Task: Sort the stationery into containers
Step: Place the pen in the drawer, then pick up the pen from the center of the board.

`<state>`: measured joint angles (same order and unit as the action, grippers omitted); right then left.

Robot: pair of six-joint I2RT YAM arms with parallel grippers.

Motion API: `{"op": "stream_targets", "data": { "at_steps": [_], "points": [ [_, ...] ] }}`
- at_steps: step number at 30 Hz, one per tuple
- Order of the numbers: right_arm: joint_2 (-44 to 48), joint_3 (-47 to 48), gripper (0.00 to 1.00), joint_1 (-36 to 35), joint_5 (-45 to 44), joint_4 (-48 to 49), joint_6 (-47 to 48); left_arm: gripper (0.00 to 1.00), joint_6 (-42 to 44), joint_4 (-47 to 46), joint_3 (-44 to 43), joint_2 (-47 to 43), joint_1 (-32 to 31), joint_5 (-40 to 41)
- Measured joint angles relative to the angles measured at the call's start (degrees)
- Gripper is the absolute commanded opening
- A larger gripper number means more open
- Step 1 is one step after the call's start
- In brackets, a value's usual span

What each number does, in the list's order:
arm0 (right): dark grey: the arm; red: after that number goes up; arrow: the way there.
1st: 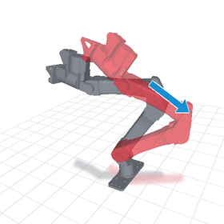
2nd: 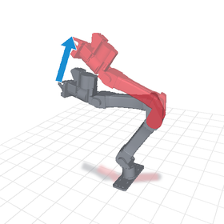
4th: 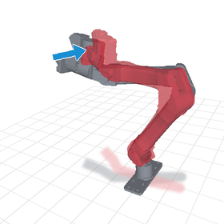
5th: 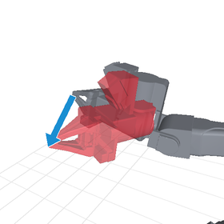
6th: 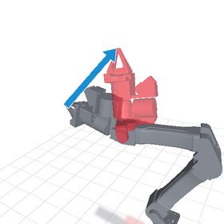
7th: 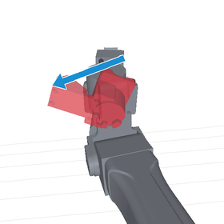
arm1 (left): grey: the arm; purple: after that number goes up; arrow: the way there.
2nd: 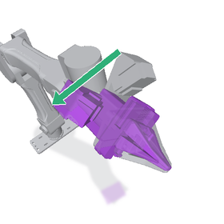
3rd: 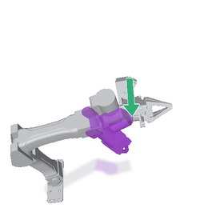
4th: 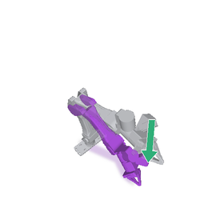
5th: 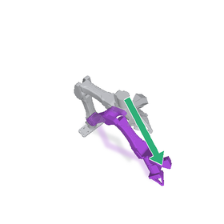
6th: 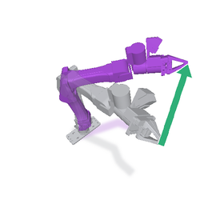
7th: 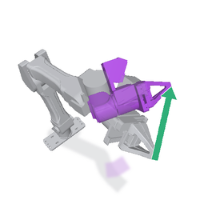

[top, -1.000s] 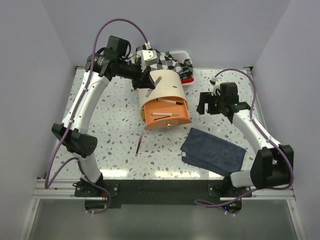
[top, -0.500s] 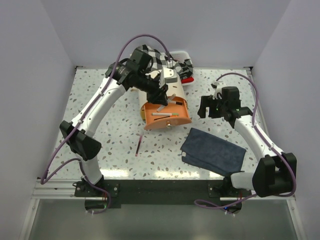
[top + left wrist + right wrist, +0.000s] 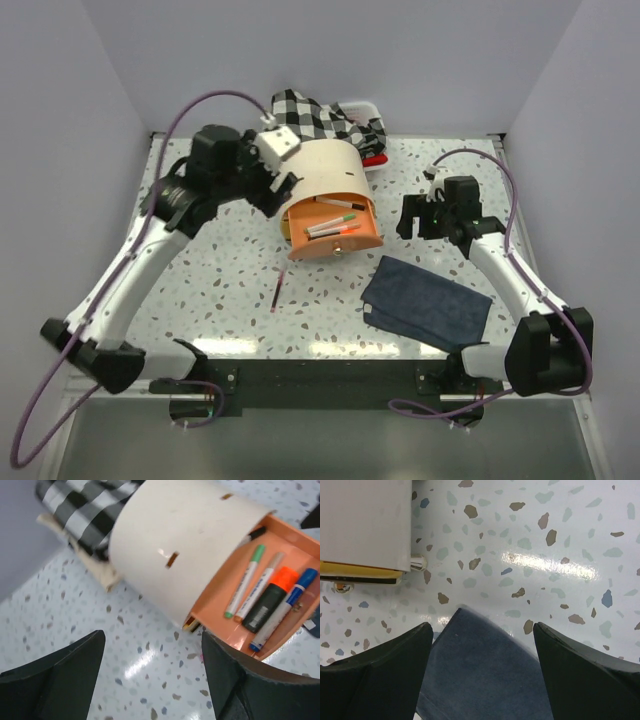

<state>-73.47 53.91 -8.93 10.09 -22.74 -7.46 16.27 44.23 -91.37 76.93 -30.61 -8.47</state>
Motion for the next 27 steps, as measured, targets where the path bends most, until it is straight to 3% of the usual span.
{"op": "stream_targets", "data": {
  "at_steps": [4,6,14,20,27],
  "points": [
    [-0.26,-0.02,0.86,0.00,0.00,0.17,0.00,0.78,-12.85,-2.16,11.26,-8.81,11.19,3.45],
    [-0.76,-0.02,0.86,0.00,0.00,0.20,0.00,0.75,-17.38,-3.13,18.01,-9.29,13.46,3.52],
    [-2.64,0.63,0.86,0.00,-0.04,-1.09,0.81,0.65,-30.12,-8.26,41.05,-1.36,13.18,1.05],
    [-3.04,1.16,0.86,0.00,-0.04,-2.16,1.53,0.51,-34.71,-16.33,46.18,0.92,12.83,0.11],
    [-5.68,1.27,0.86,0.00,-0.04,-2.12,1.51,0.50,-37.75,-22.67,50.49,1.14,9.18,-1.75]
  ]
}}
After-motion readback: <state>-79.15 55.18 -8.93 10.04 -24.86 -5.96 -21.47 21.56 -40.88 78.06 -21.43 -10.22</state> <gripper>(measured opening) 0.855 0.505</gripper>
